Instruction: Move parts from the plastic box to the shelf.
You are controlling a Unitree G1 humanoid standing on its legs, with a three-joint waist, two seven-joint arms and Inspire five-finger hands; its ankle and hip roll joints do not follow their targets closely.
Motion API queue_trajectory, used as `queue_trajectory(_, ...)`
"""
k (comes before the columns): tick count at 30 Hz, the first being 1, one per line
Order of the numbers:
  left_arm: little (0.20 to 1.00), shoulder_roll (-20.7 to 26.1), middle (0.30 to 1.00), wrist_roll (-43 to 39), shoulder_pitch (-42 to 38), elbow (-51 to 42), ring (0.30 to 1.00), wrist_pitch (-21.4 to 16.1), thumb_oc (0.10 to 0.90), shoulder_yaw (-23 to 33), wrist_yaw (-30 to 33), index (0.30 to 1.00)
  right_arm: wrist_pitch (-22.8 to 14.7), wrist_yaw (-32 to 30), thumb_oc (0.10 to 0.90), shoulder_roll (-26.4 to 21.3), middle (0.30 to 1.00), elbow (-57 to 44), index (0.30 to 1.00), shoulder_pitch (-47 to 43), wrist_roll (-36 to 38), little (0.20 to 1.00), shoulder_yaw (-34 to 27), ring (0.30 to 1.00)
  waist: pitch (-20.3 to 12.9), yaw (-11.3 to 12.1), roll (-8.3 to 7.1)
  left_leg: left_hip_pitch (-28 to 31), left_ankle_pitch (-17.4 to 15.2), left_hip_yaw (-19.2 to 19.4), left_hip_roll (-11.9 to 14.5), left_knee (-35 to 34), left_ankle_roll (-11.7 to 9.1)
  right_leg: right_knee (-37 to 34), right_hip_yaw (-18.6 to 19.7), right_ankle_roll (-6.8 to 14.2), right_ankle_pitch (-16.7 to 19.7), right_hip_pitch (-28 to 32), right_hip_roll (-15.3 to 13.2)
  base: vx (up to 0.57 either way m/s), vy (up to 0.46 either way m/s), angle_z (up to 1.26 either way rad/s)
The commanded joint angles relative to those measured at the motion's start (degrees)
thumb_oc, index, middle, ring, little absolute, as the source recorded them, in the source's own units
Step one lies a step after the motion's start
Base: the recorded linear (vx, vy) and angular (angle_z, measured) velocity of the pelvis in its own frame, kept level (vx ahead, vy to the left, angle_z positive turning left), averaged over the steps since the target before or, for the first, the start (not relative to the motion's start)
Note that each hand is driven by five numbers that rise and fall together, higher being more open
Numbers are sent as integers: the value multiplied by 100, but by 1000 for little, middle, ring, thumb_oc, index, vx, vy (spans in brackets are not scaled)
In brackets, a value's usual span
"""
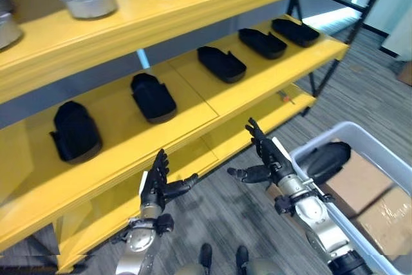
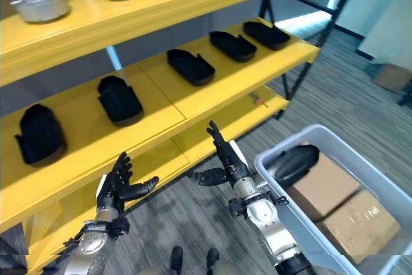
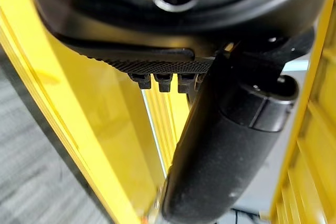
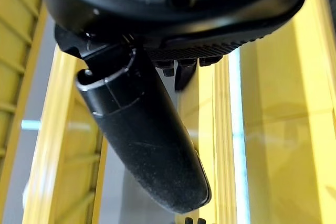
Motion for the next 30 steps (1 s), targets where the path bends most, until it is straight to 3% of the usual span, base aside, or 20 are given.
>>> queue_trajectory(1, 1000, 76, 1000, 103, -236, -394, 1000, -551, 900, 59, -125, 1000, -573, -74, 900, 117, 1000, -617, 1000, -443, -64, 1000, -109, 1000, -423, -88, -184, -25, -551, 64, -194, 143, -1, -1214, 369, 698, 967, 265, -459, -38, 54, -93)
queue_trajectory(3, 1000, 97, 1000, 109, -259, -424, 1000, -557, 900, 34, -106, 1000, -585, -107, 900, 108, 1000, -667, 1000, -469, -165, 1000, -116, 1000, -315, -149, -134, 29, -646, 218, -170, 156, 74, -917, 357, 754, 918, 64, -466, -90, 76, -57)
queue_trajectory(4, 1000, 116, 1000, 95, -302, -431, 1000, -570, 900, 34, -83, 1000, -589, -136, 900, 130, 1000, -655, 1000, -559, -236, 1000, -78, 1000, -188, -104, -101, 62, -699, 357, -132, 184, 99, -628, 101, 788, 842, -102, -518, -110, 52, -64)
queue_trajectory(5, 1000, 117, 1000, 95, -310, -428, 1000, -571, 900, 38, -83, 1000, -588, -137, 900, 133, 1000, -654, 1000, -567, -237, 1000, -78, 1000, -193, -96, -110, 41, -678, 370, -136, 182, 96, -622, 115, 785, 857, -131, -520, -194, 9, -163)
queue_trajectory(6, 1000, 177, 1000, 83, -372, -492, 1000, -586, 900, 99, -37, 1000, -598, -214, 900, 228, 1000, -586, 1000, -744, -346, 1000, 15, 1000, -51, 91, -25, 117, -698, 690, -18, 106, 67, -316, -1328, 762, 720, -284, -1048, -212, -49, -206)
queue_trajectory(7, 1000, 159, 1000, 67, -261, -557, 1000, -573, 900, 164, -7, 1000, -555, -294, 900, 377, 1000, -379, 1000, -910, -445, 1000, 165, 1000, -68, 250, 52, 281, -649, 1080, 101, -149, -20, -299, -2645, 800, 835, -224, -1766, -155, -87, -203)
queue_trajectory(9, 1000, 139, 1000, 51, -186, -544, 1000, -548, 900, 180, -4, 1000, -486, -301, 900, 445, 1000, -266, 1000, -1064, -475, 1000, 240, 1000, -109, 209, 59, 401, -702, 1217, 200, -281, -76, -372, -2632, 962, 1062, -386, -2061, 33, -143, -138)
queue_trajectory(11, 1000, 134, 1000, 49, -213, -489, 1000, -542, 900, 224, 19, 1000, -464, -332, 900, 461, 1000, -261, 1000, -1141, -479, 1000, 239, 1000, -112, 225, 37, 415, -737, 1311, 209, -299, -78, -483, -2395, 1037, 1212, -537, -2153, 72, -156, -102)
queue_trajectory(12, 1000, 145, 1000, 53, -265, -429, 1000, -552, 900, 219, 29, 1000, -456, -377, 900, 404, 1000, -340, 1000, -1125, -505, 1000, 188, 1000, -65, 143, -42, 459, -767, 1352, 173, -269, -95, -804, -2004, 1107, 1583, -668, -2252, 73, -147, -71)
queue_trajectory(15, 1000, 132, 1000, 95, -263, -420, 1000, -557, 900, 247, 28, 1000, -436, -338, 900, 372, 1000, -357, 1000, -1062, -518, 1000, 167, 1000, -135, 217, -124, 599, -952, 1368, 129, -299, -137, -1046, -2211, 1202, 1620, -517, -2253, 224, -205, -27)
queue_trajectory(16, 1000, 73, 1000, 117, -275, -341, 1000, -557, 900, 215, 8, 1000, -445, -318, 900, 324, 1000, -343, 1000, -980, -491, 1000, 131, 1000, -192, 137, -231, 625, -1013, 1409, 196, -139, -214, -1156, -2211, 1154, 1690, -391, -2123, 202, -279, 2)
queue_trajectory(18, 1000, 56, 1000, 63, -298, -321, 1000, -566, 900, 198, 3, 1000, -442, -321, 900, 301, 1000, -355, 1000, -963, -475, 1000, 125, 1000, -229, 111, -241, 578, -1017, 1359, 247, -76, -244, -1150, -2169, 1112, 1683, -413, -2070, 182, -261, -12)
queue_trajectory(19, 1000, 12, 1000, -40, -344, -318, 1000, -581, 900, 173, 30, 1000, -468, -345, 900, 205, 1000, -407, 1000, -945, -453, 1000, 87, 1000, -217, 90, -205, 569, -1058, 1283, 456, 59, -321, -1058, -2159, 1053, 1548, -352, -1883, 157, -269, -20)
queue_trajectory(21, 1000, -1, 1000, -82, -377, -306, 1000, -592, 900, 154, 33, 1000, -481, -357, 900, 175, 1000, -438, 1000, -916, -442, 1000, 66, 1000, -215, 53, -215, 524, -1037, 1262, 533, 101, -360, -1048, -2140, 1007, 1506, -349, -1805, 117, -218, -18)
queue_trajectory(25, 1000, -14, 1000, -206, -541, -292, 1000, -598, 900, 66, 33, 1000, -564, -453, 900, 59, 1000, -509, 1000, -916, -319, 1000, 14, 1000, -130, -82, -142, 373, -1085, 1293, 981, 524, -574, -983, -2151, 811, 1209, -346, -1456, 111, -238, -3)
queue_trajectory(27, 1000, -20, 1000, -242, -647, -280, 1000, -604, 900, 38, 59, 1000, -576, -496, 900, 9, 1000, -496, 1000, -954, -277, 1000, 71, 1000, -28, -114, -127, 108, -1127, 1339, 1251, 1303, -665, -921, -2171, 643, 975, -327, -1288, 117, -212, 1)
queue_trajectory(28, 1000, -21, 1000, -242, -650, -278, 1000, -605, 900, 38, 59, 1000, -577, -496, 900, 8, 1000, -495, 1000, -957, -276, 1000, 70, 1000, -30, -120, -118, 81, -1145, 1327, 1267, 1343, -671, -919, -2179, 638, 972, -332, -1278, 78, -210, 12)
queue_trajectory(29, 1000, -51, 1000, -285, -702, -277, 1000, -607, 900, 12, 85, 1000, -578, -497, 900, -61, 1000, -518, 1000, -967, -238, 1000, 109, 1000, 132, -90, -93, -332, -895, 1194, 1405, 2342, -784, -903, -2251, 457, 799, -198, -1161, 58, -191, 10)
queue_trajectory(30, 1000, -62, 1000, -299, -702, -292, 1000, -601, 900, -8, 71, 1000, -584, -495, 900, -86, 1000, -539, 1000, -944, -213, 1000, 96, 1000, 210, -52, -99, -503, -733, 1065, 1392, 2730, -852, -919, -2287, 376, 731, -108, -1113, 90, -225, 20)
